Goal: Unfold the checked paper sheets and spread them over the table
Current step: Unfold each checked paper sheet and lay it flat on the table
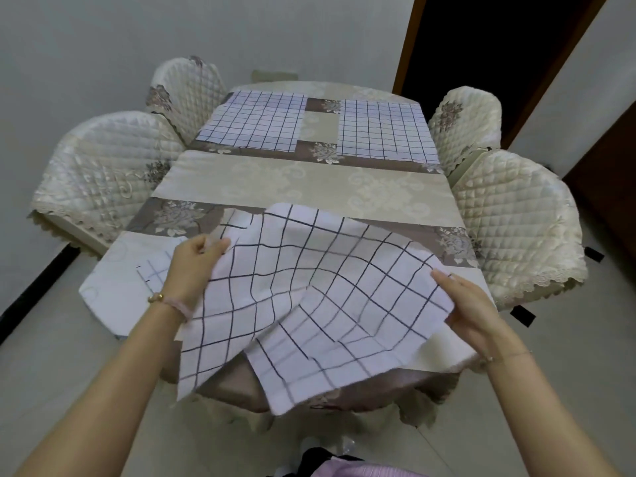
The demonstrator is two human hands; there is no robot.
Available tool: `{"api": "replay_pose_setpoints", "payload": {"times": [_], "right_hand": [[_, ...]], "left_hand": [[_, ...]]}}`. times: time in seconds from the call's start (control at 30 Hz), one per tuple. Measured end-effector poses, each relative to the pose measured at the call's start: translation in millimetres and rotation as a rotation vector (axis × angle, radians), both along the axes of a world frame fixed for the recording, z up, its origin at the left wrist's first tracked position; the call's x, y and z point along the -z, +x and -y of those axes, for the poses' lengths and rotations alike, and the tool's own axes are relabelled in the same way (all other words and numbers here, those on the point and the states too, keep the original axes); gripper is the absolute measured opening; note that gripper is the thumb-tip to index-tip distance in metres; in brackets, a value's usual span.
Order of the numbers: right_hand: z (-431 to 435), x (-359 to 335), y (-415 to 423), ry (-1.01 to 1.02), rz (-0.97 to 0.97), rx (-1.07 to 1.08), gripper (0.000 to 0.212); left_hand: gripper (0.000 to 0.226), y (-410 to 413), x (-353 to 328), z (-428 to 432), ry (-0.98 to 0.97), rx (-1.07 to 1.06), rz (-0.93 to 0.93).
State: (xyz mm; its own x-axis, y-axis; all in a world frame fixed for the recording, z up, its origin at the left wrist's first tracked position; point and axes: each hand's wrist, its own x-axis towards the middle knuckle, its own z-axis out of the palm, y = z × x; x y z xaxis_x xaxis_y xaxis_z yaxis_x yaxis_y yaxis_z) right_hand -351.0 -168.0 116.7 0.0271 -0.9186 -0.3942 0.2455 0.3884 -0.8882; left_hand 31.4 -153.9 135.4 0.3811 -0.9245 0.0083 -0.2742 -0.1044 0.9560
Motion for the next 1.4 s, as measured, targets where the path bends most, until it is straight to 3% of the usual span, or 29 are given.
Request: {"api": "replay_pose_setpoints", "payload": {"times": [0.13, 0.3, 0.37, 0.43, 0.57, 0.63, 0.73, 0.87, 1.17, 1.3, 1.4], "right_hand": [[39, 9, -9, 0.093, -0.069, -0.005, 0.017], [71, 38, -4, 0.164, -0.229, 0.01, 0.041], [64, 43, 3, 0.224, -0.177, 0.0, 0.031], [51, 49, 8, 0.287, -0.12, -0.073, 0.027], [25, 61, 12, 0.295, -0.182, -0.206, 0.03], [12, 66, 13, 0.259, -0.302, -0.19, 0.017], [-2, 81, 7, 0.205, -0.428, -0.17, 0.018], [-19, 90, 4, 0.174, -0.484, -0.085, 0.02], [-80, 82, -5, 0.107, -0.393, 0.205, 0.032], [-137, 62, -16, 0.13, -0.382, 0.464, 0.016], [-191, 58, -27, 0.171, -0.37, 0.644, 0.014]], "left_hand": [[0.032, 25, 5, 19, 0.098, -0.038, 0.037], [0.026, 40, 39, 29, 0.317, -0.118, 0.078], [0.022, 49, 61, 27, 0.411, -0.199, 0.069], [0.031, 49, 75, 20, 0.474, -0.288, 0.036], [0.041, 46, 89, -1, 0.509, -0.295, -0.151], [0.035, 52, 93, -17, 0.535, -0.256, -0.253], [0.046, 64, 98, -45, 0.566, -0.217, -0.306], [0.011, 58, 91, -92, 0.64, -0.105, -0.291], [0.005, 25, 73, -112, 0.519, -0.041, -0.291], [0.024, -17, 42, -93, 0.45, 0.07, -0.296], [0.015, -47, 54, -81, 0.447, 0.276, -0.319]]}}
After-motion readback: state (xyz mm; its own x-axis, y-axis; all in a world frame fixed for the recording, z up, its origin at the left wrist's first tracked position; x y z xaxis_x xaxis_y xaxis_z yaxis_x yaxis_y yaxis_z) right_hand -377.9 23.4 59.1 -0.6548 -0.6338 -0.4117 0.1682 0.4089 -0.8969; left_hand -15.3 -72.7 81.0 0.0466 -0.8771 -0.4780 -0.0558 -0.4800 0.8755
